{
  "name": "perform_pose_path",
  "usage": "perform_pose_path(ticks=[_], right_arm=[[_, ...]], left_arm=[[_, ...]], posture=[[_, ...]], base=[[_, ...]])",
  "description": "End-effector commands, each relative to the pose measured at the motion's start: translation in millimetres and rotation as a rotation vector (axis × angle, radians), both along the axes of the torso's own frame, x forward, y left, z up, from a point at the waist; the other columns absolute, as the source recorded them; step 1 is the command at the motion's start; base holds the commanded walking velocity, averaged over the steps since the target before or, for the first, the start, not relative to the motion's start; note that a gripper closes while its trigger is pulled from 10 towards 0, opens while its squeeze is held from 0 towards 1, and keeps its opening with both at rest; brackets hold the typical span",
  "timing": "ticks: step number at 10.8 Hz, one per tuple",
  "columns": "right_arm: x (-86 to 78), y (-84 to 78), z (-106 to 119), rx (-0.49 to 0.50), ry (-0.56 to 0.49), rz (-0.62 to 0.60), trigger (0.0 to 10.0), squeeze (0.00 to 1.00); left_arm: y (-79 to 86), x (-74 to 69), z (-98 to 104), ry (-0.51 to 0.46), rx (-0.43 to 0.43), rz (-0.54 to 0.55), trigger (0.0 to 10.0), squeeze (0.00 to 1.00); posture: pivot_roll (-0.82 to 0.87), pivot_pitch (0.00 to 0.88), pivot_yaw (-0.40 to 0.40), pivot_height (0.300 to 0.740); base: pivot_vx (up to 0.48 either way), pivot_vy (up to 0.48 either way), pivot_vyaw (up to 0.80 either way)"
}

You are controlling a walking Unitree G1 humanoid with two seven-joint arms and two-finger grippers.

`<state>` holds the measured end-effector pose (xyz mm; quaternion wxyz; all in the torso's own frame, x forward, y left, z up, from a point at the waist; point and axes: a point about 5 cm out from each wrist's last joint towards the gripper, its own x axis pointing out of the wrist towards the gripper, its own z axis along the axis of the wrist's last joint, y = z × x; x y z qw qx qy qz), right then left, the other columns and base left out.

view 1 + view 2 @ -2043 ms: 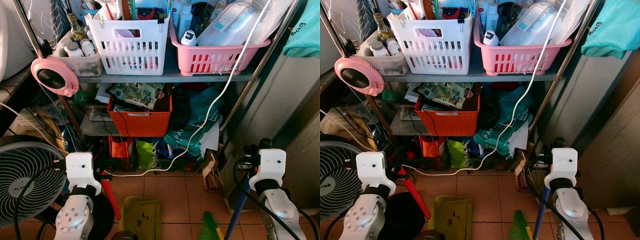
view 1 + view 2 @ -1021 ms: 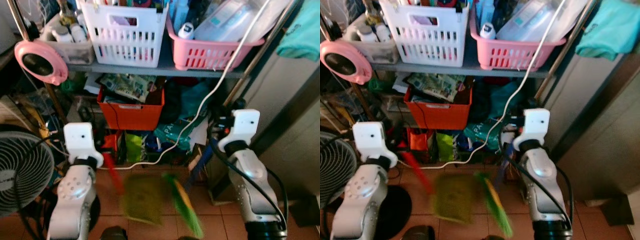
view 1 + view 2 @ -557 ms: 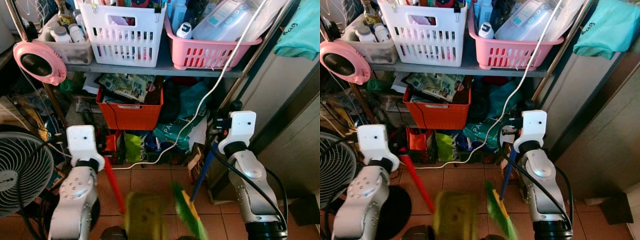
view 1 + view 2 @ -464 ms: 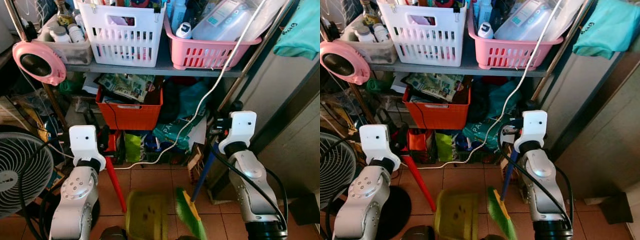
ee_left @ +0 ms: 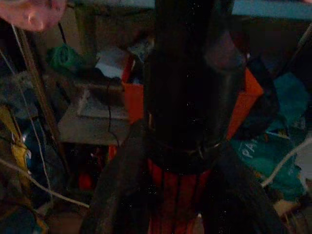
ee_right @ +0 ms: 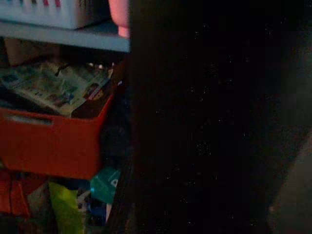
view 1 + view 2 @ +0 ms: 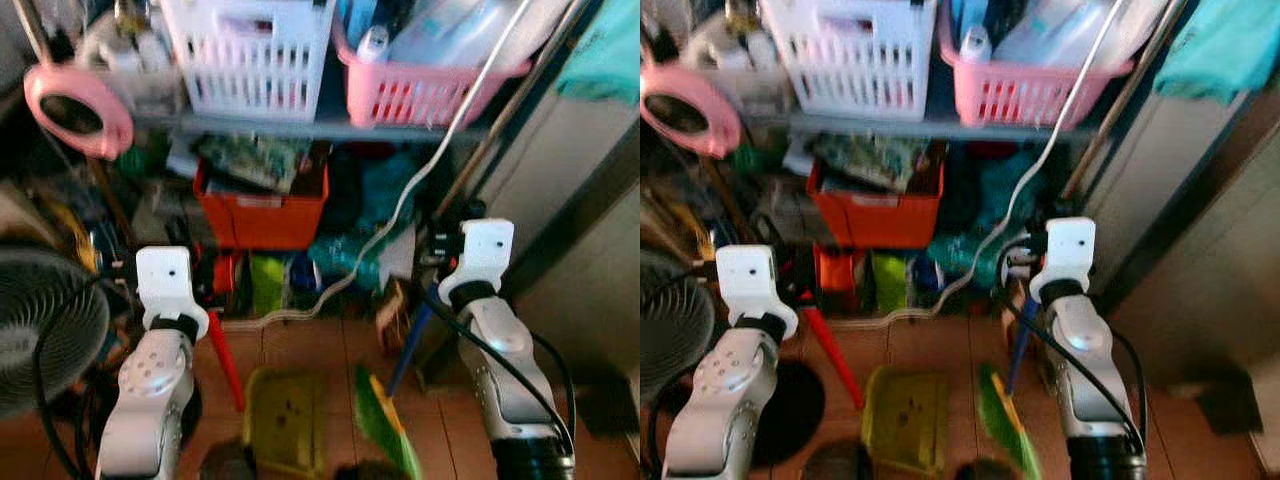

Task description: Sweep floor

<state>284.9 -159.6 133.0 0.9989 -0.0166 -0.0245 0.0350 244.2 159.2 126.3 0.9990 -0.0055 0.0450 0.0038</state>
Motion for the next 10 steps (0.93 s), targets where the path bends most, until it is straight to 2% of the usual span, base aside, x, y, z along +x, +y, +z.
perform_pose_path(ticks=[1, 7, 9, 10], right_arm=[[0.6, -5.0, -1.4, -0.001, 0.009, -0.025, 10.0, 0.0], [3.0, -3.2, -1.4, 0.003, 0.003, -0.027, 10.0, 0.0], [4.2, -2.0, -3.2, 0.004, 0.009, -0.026, 10.0, 0.0], [4.8, -2.3, -4.0, 0.009, 0.016, -0.031, 10.0, 0.0]], left_arm=[[-4.7, 1.7, 12.4, -0.05, -0.004, -0.029, 10.0, 0.0], [-4.7, 2.1, 12.4, -0.039, 0.004, -0.036, 10.0, 0.0], [-5.2, 2.6, 13.6, -0.045, -0.004, -0.033, 10.0, 0.0], [-6.0, 2.7, 14.0, -0.046, -0.038, -0.036, 10.0, 0.0]], posture=[[-0.01, 0.042, -0.058, 0.74], [-0.01, 0.056, -0.047, 0.74], [-0.01, 0.06, -0.048, 0.74], [-0.01, 0.063, -0.05, 0.74]], base=[[-0.345, 0.0, 0.0], [-0.341, 0.0, 0.0], [0.0, 0.0, 0.0], [0.0, 0.0, 0.0]])
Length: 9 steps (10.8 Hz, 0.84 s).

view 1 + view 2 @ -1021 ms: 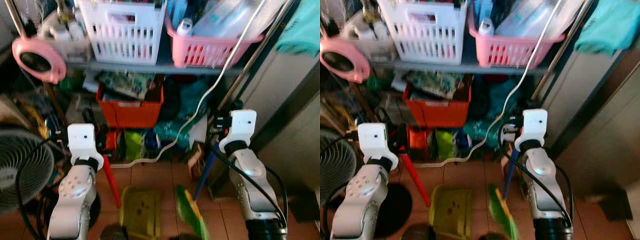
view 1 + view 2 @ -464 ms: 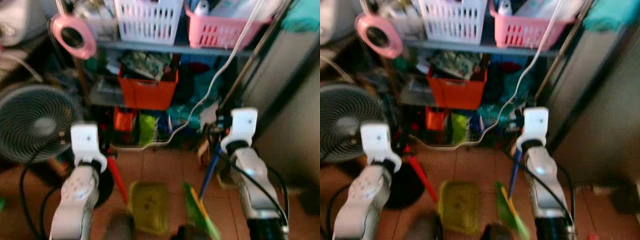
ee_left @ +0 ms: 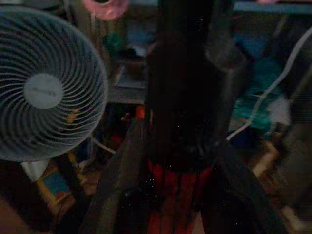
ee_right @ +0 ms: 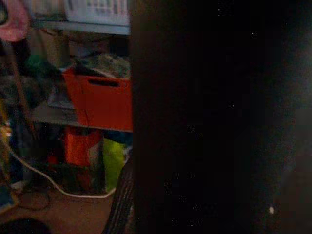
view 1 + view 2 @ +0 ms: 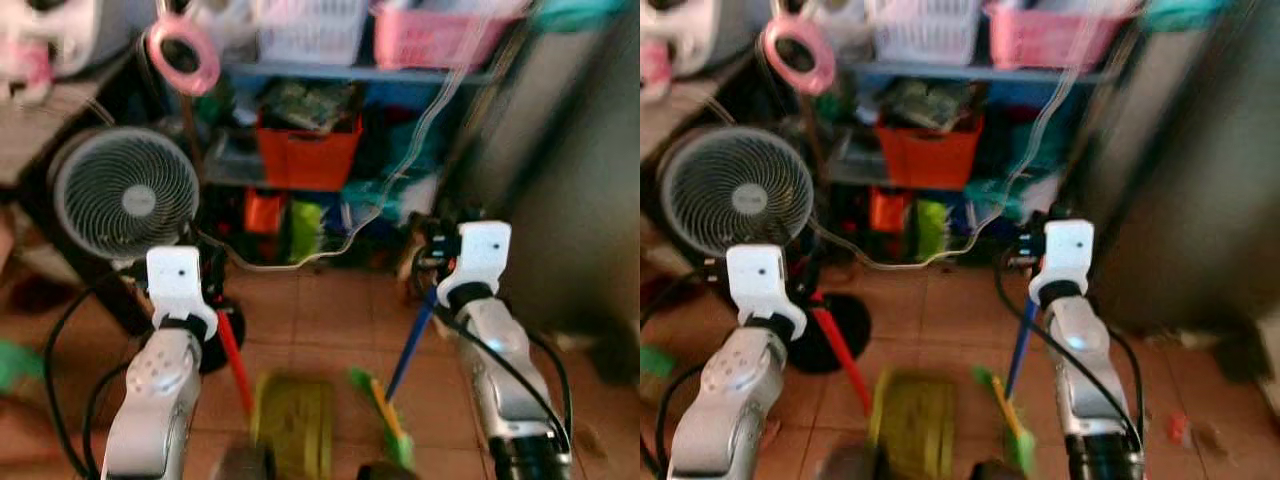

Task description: Sweep floor

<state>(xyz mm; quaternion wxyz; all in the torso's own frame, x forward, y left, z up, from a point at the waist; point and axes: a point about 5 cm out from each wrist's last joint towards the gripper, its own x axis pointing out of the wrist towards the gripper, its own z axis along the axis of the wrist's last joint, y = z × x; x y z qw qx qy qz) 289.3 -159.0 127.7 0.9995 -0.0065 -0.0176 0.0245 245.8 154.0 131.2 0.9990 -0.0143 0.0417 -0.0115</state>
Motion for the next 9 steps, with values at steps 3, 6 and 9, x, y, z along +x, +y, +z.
perform_pose_path(ticks=[3, 6, 9], right_arm=[[1.3, -3.9, 1.2, -0.01, 0.008, -0.015, 10.0, 0.0], [2.4, -3.4, 0.7, -0.002, 0.015, -0.023, 10.0, 0.0], [2.5, -2.8, -1.0, 0.002, 0.02, -0.029, 10.0, 0.0]], left_arm=[[-5.9, 1.8, 12.2, -0.05, -0.084, -0.047, 10.0, 0.0], [-4.1, 1.8, 17.7, -0.087, -0.021, -0.045, 10.0, 0.0], [-7.0, 2.2, 18.7, -0.084, -0.028, -0.08, 10.0, 0.0]], posture=[[-0.02, 0.066, -0.049, 0.74], [-0.02, 0.071, -0.045, 0.74], [-0.01, 0.071, -0.039, 0.74]], base=[[0.0, 0.0, -0.8], [0.0, 0.0, -0.8], [0.0, 0.0, -0.8]])
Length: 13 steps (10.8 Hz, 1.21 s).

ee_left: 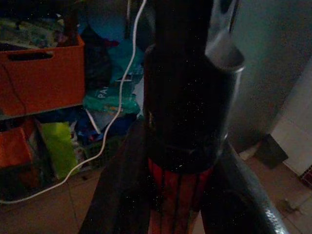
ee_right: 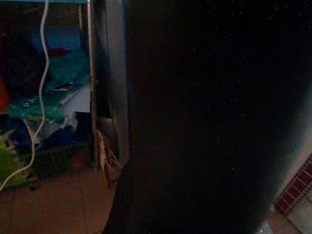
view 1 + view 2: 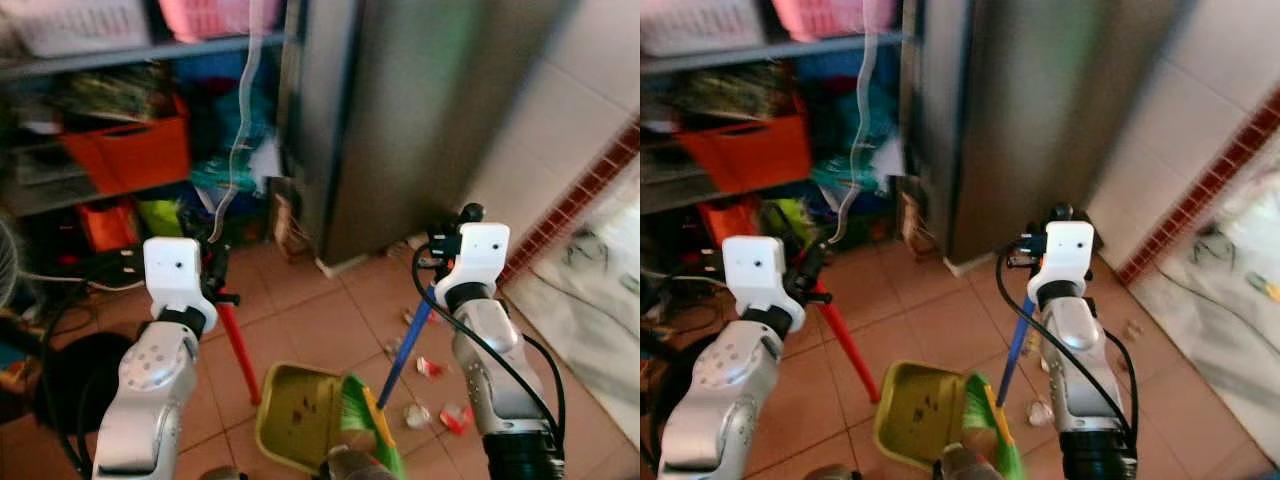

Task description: Sweep floor

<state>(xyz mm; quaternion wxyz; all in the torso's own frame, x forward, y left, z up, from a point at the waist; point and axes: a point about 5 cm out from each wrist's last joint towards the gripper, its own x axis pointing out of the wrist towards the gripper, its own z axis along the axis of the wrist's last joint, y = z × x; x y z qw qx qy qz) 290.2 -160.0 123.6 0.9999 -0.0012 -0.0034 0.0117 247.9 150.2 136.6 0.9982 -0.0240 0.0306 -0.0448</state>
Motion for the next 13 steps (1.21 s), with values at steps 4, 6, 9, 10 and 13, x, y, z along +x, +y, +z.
perform_pose_path(ticks=[4, 6, 9, 10, 13], right_arm=[[2.0, -3.0, 2, 0.003, 0.001, -0.02, 10.0, 0.0], [2.5, -4.5, 1, 0.008, 0.009, -0.038, 10.0, 0.0], [14.5, -4.7, 17, -0.016, -0.058, -0.035, 10.0, 0.0], [19.7, -9.8, 30, -0.046, -0.094, -0.056, 10.0, 0.0], [3.1, -24.6, 27, -0.087, -0.085, -0.109, 10.0, 0.0]], left_arm=[[-2.8, 2.0, 11, -0.045, -0.007, -0.009, 10.0, 0.0], [-3.2, 2.9, 10, -0.046, -0.011, 0.007, 10.0, 0.0], [0.3, 13.8, 20, -0.083, 0.02, 0.031, 10.0, 0.0], [2.1, 19.3, 24, -0.082, 0.032, 0.05, 10.0, 0.0], [4.2, 10.5, 13, -0.05, 0.003, 0.06, 10.0, 0.0]], posture=[[-0.01, 0.075, -0.037, 0.74], [-0.02, 0.074, -0.035, 0.74], [-0.01, 0.051, -0.023, 0.74], [-0.01, 0.053, -0.032, 0.74], [-0.06, 0.025, -0.014, 0.74]], base=[[0.0, 0.0, -0.8], [0.0, 0.0, -0.8], [0.0, 0.0, -0.27], [0.0, 0.0, -0.48], [0.0, 0.0, -0.8]])
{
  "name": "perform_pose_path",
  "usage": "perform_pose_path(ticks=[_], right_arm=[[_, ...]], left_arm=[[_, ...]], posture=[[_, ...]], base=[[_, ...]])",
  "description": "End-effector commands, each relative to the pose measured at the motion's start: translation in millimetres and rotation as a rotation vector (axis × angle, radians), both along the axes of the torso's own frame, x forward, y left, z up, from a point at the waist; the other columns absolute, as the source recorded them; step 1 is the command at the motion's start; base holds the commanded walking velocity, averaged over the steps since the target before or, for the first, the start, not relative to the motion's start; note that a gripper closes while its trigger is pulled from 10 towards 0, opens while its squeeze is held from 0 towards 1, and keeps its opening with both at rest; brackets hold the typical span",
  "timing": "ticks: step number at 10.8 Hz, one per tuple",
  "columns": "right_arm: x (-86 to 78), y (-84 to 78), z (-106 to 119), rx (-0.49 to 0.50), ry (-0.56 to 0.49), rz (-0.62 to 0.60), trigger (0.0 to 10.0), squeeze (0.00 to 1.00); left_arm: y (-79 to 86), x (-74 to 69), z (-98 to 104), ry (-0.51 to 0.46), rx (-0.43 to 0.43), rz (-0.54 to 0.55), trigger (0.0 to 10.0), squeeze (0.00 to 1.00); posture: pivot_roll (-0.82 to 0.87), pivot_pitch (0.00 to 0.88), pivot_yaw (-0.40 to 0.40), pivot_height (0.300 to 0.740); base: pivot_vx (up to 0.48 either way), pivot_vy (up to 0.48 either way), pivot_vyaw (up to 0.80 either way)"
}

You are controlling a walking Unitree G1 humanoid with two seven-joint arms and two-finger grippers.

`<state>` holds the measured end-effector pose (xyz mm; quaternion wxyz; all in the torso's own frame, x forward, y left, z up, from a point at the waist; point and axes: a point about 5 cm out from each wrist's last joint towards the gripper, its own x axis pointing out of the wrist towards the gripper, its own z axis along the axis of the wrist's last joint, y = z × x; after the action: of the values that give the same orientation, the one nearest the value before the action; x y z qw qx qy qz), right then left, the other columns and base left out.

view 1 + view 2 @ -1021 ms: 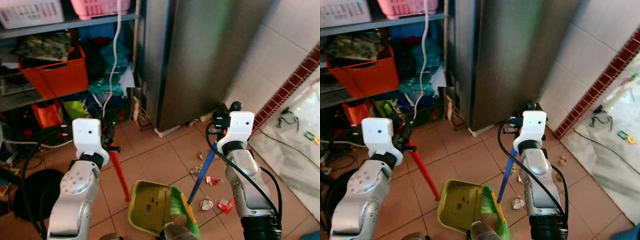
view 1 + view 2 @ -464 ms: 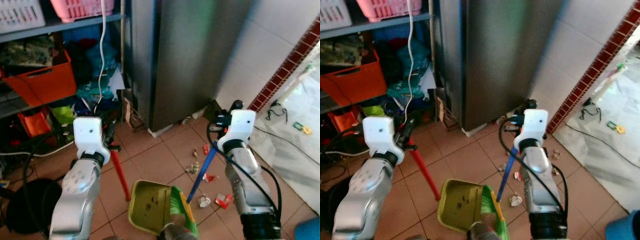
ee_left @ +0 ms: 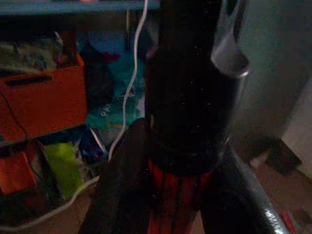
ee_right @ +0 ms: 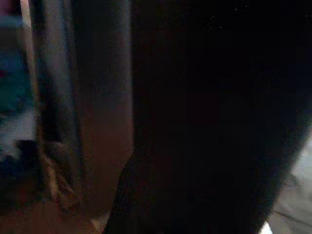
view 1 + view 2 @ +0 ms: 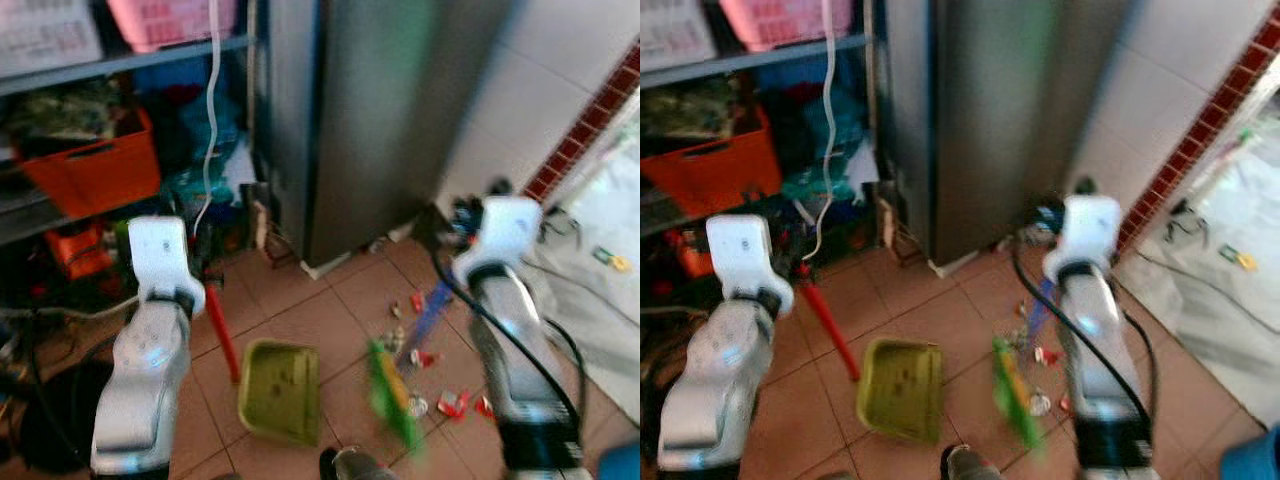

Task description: Sweep floor

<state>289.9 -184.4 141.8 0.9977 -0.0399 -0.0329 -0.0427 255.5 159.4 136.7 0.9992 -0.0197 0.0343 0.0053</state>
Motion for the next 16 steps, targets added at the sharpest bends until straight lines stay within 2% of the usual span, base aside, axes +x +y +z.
perform_pose_path(ticks=[1, 2, 3, 5, 7, 9, 11, 14, 16], right_arm=[[-5.2, -2.1, -7, -0.003, 0.025, -0.022, 10.0, 0.0], [-4.5, 6.3, -14, 0.019, 0.048, -0.002, 10.0, 0.0], [-2.2, 12.8, -13, 0.014, 0.04, 0.019, 10.0, 0.0], [1.0, 11.3, -15, 0.017, 0.05, 0.018, 10.0, 0.0], [4.5, 11.2, -13, 0.009, 0.043, 0.027, 10.0, 0.0], [7.9, 15.6, -10, 0.015, 0.024, 0.036, 10.0, 0.0], [6.4, 16.7, -11, 0.016, 0.024, 0.041, 10.0, 0.0], [5.4, 16.8, -12, 0.013, 0.024, 0.038, 10.0, 0.0], [5.8, 13.4, -12, 0.006, 0.03, 0.029, 10.0, 0.0]], left_arm=[[-10.1, -2.8, 0, 0.018, -0.107, -0.053, 10.0, 0.0], [-14.3, 0.4, 2, -0.001, -0.058, -0.089, 10.0, 0.0], [-13.5, 2.9, 2, 0.003, -0.075, -0.09, 10.0, 0.0], [-8.0, 4.4, 6, -0.01, -0.066, -0.07, 10.0, 0.0], [-4.3, -0.6, 3, 0.004, -0.061, -0.065, 10.0, 0.0], [-7.3, 0.8, 4, 0.002, -0.067, -0.07, 10.0, 0.0], [-7.6, 1.7, 5, 0.002, -0.068, -0.072, 10.0, 0.0], [-7.6, 2.8, 9, -0.022, -0.047, -0.072, 10.0, 0.0], [-11.2, 2.9, 12, -0.037, -0.062, -0.141, 10.0, 0.0]], posture=[[-0.06, 0.0, -0.006, 0.74], [-0.05, 0.0, -0.005, 0.74], [-0.05, 0.0, -0.005, 0.74], [-0.04, 0.0, -0.015, 0.74], [-0.03, 0.008, -0.02, 0.74], [-0.04, 0.015, -0.009, 0.74], [-0.04, 0.025, -0.011, 0.74], [-0.04, 0.034, -0.01, 0.74], [-0.05, 0.04, -0.011, 0.74]], base=[[0.0, 0.0, -0.8], [0.0, 0.0, -0.8], [0.0, 0.0, -0.8], [0.0, 0.0, -0.8], [0.0, 0.399, -0.8], [0.0, 0.409, -0.68], [0.0, 0.339, -0.21], [0.0, 0.0, 0.0], [0.0, 0.0, -0.8]])
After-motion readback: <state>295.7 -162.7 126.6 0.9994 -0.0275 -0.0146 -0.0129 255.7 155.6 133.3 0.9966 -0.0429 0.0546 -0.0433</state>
